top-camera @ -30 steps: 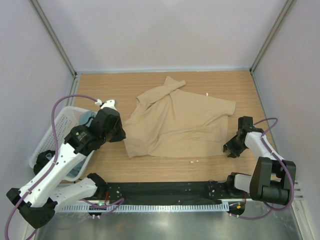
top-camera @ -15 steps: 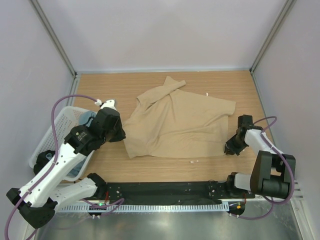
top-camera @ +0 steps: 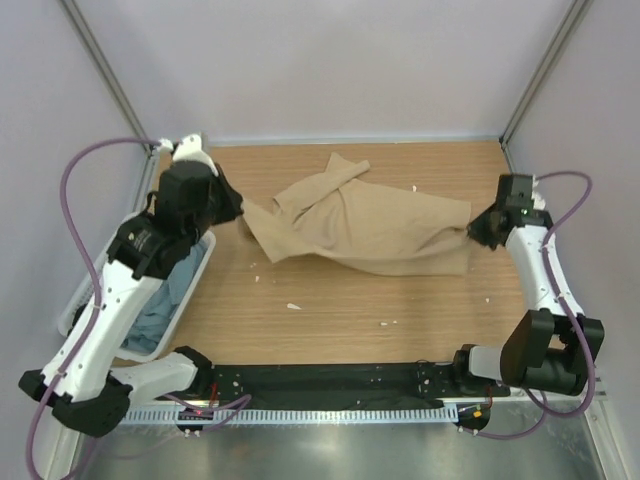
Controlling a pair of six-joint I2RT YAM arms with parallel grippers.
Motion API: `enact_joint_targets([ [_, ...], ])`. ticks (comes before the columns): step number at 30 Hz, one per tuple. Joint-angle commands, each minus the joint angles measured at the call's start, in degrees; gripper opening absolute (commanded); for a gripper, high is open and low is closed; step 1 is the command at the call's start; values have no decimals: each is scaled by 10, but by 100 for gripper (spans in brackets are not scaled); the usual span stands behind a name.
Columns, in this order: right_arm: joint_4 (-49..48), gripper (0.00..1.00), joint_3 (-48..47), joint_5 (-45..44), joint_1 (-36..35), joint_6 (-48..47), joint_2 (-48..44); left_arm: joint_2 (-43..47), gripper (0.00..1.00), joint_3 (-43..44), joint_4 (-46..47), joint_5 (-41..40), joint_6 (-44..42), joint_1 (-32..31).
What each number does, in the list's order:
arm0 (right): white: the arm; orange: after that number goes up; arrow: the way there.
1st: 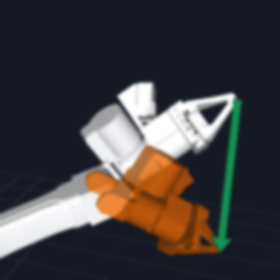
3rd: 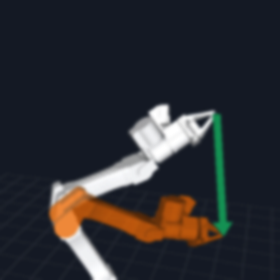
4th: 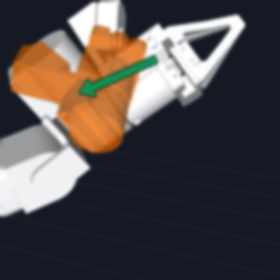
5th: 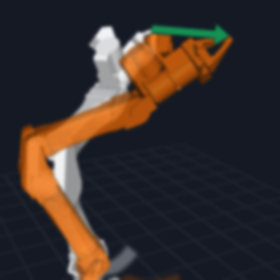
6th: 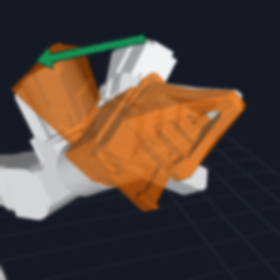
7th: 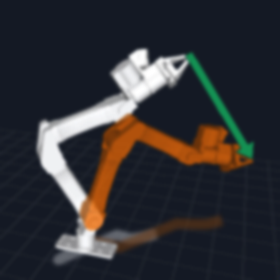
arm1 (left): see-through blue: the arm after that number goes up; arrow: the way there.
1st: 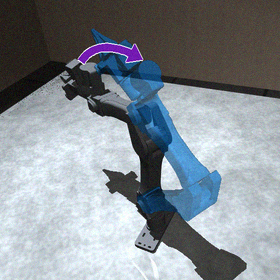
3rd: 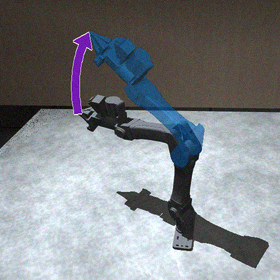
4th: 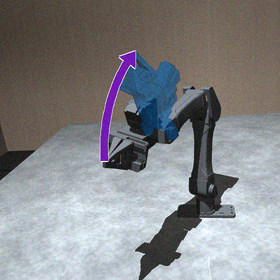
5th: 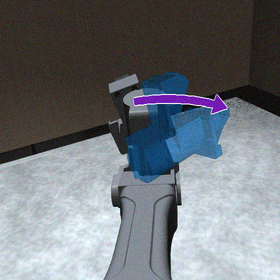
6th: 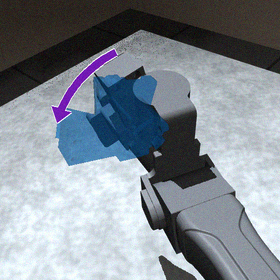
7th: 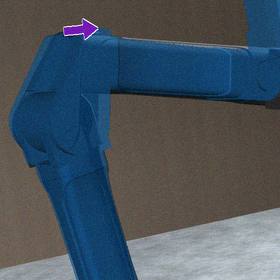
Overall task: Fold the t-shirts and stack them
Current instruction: Flatten the tshirt out
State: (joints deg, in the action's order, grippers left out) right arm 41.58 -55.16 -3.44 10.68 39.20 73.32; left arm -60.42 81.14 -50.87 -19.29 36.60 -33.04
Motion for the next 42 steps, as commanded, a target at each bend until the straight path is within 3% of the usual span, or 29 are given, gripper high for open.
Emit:
enact_joint_targets([
  [1, -55, 1, -149, -32, -2, -2, 5, -70, 0, 102, 150, 13, -69, 75],
  [5, 18, 1, -323, -45, -2, -18, 55, -152, 0, 259, 190, 53, -150, 106],
  [9, 74, 1, -467, -57, -2, -40, 33, -182, 0, 390, 202, 95, -221, 112],
  [13, 100, 1, -559, -45, -2, -64, -18, -160, 0, 431, 208, 142, -265, 112],
  [17, 121, 1, -602, -33, -2, -77, -93, -77, 0, 428, 213, 188, -306, 111],
  [22, 146, 1, -613, -8, -2, -69, -220, 20, 0, 450, 201, 189, -344, 41],
  [27, 150, 1, -667, 27, -2, -41, -219, 16, 0, 501, 212, 148, -363, -6],
  [30, 137, 1, -641, 50, -1, -25, -199, -15, 0, 502, 229, 116, -418, -26],
  [33, 82, 1, -542, 48, -2, -8, -201, -63, 0, 489, 231, 74, -466, -37],
  [38, -21, 1, -364, 56, -2, 5, -162, -143, 0, 319, 290, -16, -547, -26],
  [42, -160, 1, -227, 45, -3, 7, -106, -228, 0, 189, 386, 60, -499, 39],
])
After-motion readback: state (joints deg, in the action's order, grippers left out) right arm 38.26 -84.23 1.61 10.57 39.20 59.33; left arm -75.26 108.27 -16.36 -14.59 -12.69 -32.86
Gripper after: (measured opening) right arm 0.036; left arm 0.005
